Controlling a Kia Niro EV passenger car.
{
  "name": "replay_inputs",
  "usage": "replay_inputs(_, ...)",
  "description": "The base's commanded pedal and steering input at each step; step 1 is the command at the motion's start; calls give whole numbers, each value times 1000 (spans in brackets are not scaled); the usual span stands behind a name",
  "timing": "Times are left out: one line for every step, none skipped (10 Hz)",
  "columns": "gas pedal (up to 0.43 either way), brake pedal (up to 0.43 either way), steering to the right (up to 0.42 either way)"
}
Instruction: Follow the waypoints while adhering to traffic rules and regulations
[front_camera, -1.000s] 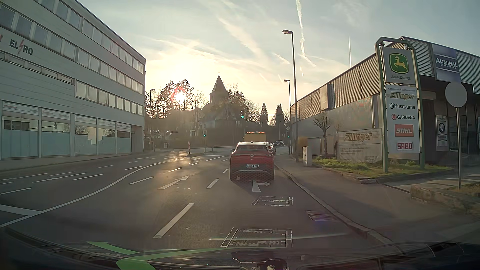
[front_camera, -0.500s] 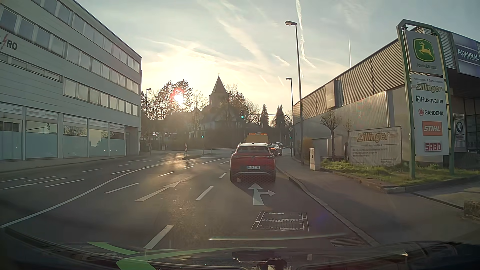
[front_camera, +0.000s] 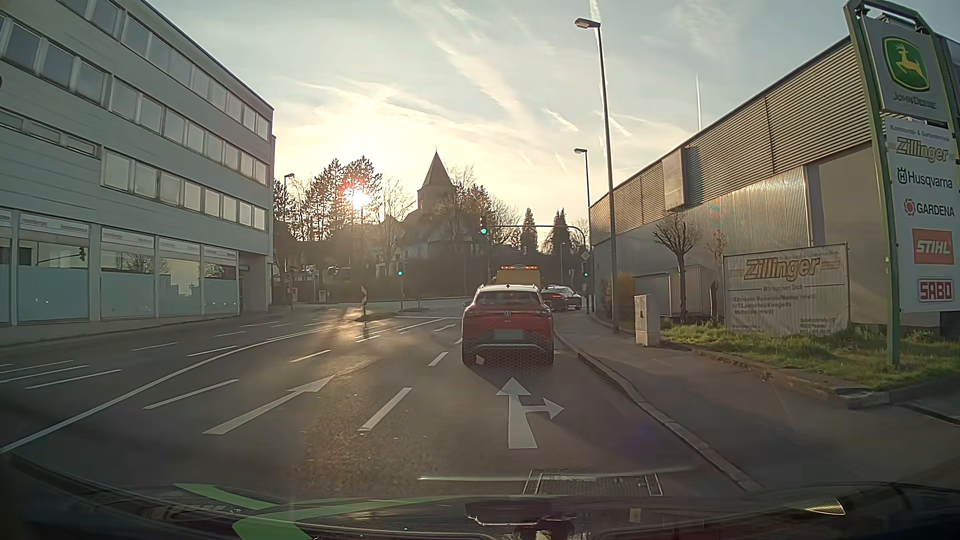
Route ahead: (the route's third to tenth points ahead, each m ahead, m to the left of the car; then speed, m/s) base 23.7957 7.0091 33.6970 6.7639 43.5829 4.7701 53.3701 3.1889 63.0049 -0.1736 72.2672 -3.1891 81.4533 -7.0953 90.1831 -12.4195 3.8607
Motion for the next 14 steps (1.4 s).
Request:
replay_inputs(0,0,0)
replay_inputs(0,0,0)
replay_inputs(0,0,1)
replay_inputs(0,0,1)
replay_inputs(98,0,1)
replay_inputs(118,0,1)
replay_inputs(138,0,1)
replay_inputs(177,0,2)
replay_inputs(197,0,3)
replay_inputs(228,0,3)
replay_inputs(260,0,3)
replay_inputs(268,0,3)
replay_inputs(268,0,3)
replay_inputs(268,0,3)
